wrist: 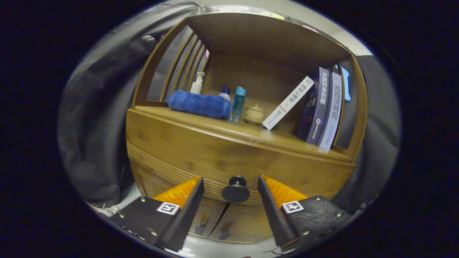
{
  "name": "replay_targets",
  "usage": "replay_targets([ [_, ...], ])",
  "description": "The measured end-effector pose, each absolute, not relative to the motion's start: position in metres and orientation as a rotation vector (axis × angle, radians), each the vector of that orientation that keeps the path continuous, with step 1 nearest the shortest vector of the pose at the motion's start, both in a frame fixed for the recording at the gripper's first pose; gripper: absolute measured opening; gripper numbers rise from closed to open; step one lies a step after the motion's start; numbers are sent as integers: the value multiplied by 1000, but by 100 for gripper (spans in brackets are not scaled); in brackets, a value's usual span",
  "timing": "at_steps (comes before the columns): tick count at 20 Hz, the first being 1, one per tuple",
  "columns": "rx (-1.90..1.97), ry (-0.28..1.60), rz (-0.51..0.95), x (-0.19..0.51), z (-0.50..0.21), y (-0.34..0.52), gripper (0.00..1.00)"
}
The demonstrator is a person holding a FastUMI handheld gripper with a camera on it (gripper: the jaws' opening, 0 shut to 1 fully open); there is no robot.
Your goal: Pull open the drawer, take out the items inside it, and place them on the countertop above the cabinet.
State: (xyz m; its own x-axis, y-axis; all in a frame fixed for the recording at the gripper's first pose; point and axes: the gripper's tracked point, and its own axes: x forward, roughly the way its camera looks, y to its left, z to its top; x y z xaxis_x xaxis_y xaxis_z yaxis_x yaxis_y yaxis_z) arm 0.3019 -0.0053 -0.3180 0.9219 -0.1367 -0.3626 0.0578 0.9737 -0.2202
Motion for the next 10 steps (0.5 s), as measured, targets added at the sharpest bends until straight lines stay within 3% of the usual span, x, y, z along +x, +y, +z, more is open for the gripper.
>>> replay_targets([
  [3, -172, 408, -154, 314, -329, -18, 65],
  [5, -143, 391, -170, 310, -328, -14, 65],
  [9, -117, 380, -206, 315, -331, -12, 43],
  [10, -109, 376, -210, 315, -331, -13, 43],
])
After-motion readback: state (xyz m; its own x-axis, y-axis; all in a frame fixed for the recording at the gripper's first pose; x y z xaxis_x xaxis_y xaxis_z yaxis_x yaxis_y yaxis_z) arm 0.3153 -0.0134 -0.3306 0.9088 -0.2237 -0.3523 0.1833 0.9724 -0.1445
